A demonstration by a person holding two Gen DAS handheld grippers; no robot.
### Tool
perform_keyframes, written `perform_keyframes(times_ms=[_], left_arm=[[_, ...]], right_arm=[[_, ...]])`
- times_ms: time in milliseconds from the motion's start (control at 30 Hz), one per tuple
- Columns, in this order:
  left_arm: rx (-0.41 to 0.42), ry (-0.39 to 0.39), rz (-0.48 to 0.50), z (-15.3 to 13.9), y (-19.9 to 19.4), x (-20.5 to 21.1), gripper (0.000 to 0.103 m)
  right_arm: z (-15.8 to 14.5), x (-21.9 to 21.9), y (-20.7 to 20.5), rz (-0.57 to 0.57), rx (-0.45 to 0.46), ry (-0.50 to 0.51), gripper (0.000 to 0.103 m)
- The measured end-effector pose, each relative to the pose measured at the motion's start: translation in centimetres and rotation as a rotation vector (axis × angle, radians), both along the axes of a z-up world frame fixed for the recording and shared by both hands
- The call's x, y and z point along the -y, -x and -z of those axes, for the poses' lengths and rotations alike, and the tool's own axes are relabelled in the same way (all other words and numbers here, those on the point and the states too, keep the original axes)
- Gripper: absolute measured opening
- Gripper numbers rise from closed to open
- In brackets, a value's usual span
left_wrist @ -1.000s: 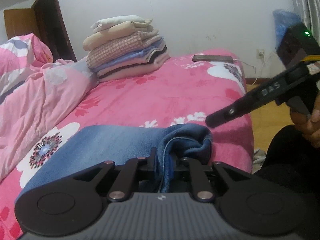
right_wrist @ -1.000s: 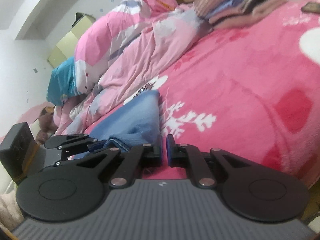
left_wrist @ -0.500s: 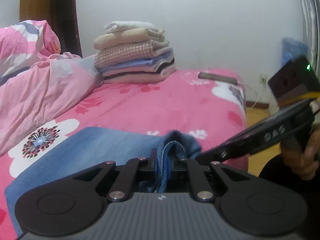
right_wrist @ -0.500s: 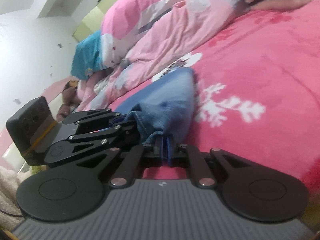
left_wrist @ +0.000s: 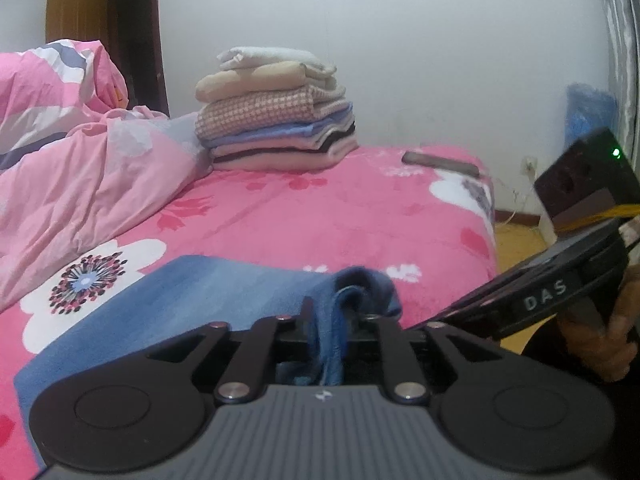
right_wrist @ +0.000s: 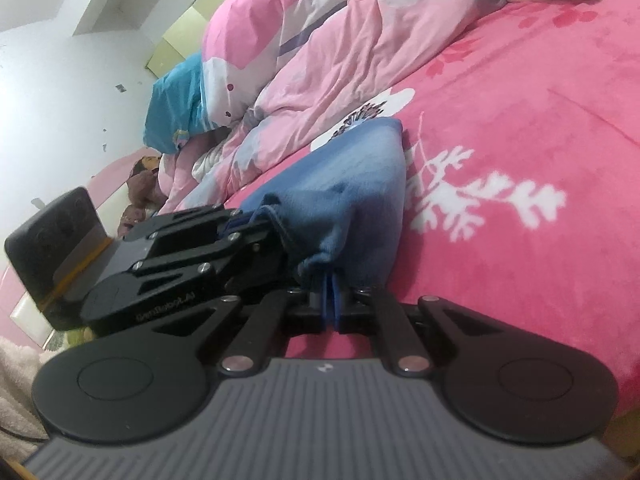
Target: Fold clothes
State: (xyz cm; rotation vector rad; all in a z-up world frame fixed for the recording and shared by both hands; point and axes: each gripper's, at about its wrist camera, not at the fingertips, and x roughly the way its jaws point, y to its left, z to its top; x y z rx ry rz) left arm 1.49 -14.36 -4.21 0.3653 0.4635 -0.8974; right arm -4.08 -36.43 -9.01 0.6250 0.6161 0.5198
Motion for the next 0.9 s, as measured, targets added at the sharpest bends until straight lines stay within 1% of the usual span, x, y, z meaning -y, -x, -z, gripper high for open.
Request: perform_keyframes(times_ms=[67,167,233,267,367,500,600,633,700,800,900], left_arm=[[0.024,-0.029,-0.009,0.0,0.3,-0.6,0.038],[0.040,-0.053,-0.013,0.0,0.7,-1.3,0.038],[0.051,-0.057,-0.016,0.0,1.0,-1.6,0.025],[0.061,-0.049,-0.018,0.0,1.1,-1.6,0.010],[0.101,-0.025,-0.014,-0.2,1.7,-1.4,0.008],[0.102,0.013,0.004,-0.2,2.0,-1.7,0.008],[0.103,0.011,0.035,0.1,2.3,-1.9,0.007],[0.118,-0.014,0.046,0.5,2.6,-1.7,0.007],[0.172,-0.073,0.069,1.5,3.2,-1.3,0.007],[0.252,-0.161,0.104,2.9,4.0,-0.7,0.008],[0.281,-0.190,0.120,3.4,4.2,-0.5,0.008]], right_arm=[[0.1,0.0,0.0,0.002,-0.003,0.000,0.004],[0.1,0.0,-0.2,0.002,0.006,-0.010,0.004],[0.0,-0.1,-0.3,-0.004,0.014,-0.007,0.004],[0.0,-0.3,-0.3,-0.008,0.017,-0.005,0.004],[-0.2,-0.8,-0.6,-0.023,0.018,0.012,0.004],[-0.5,-1.6,-1.5,-0.031,0.004,0.051,0.003],[-0.3,-2.0,-2.5,-0.027,-0.018,0.053,0.000],[-0.1,-2.2,-2.8,-0.021,-0.026,0.050,0.000],[0.4,-2.1,-3.4,-0.008,-0.054,0.017,0.000],[1.5,-0.9,-3.2,0.017,-0.108,-0.109,0.000],[2.0,0.9,-2.3,0.052,-0.147,-0.214,0.003]])
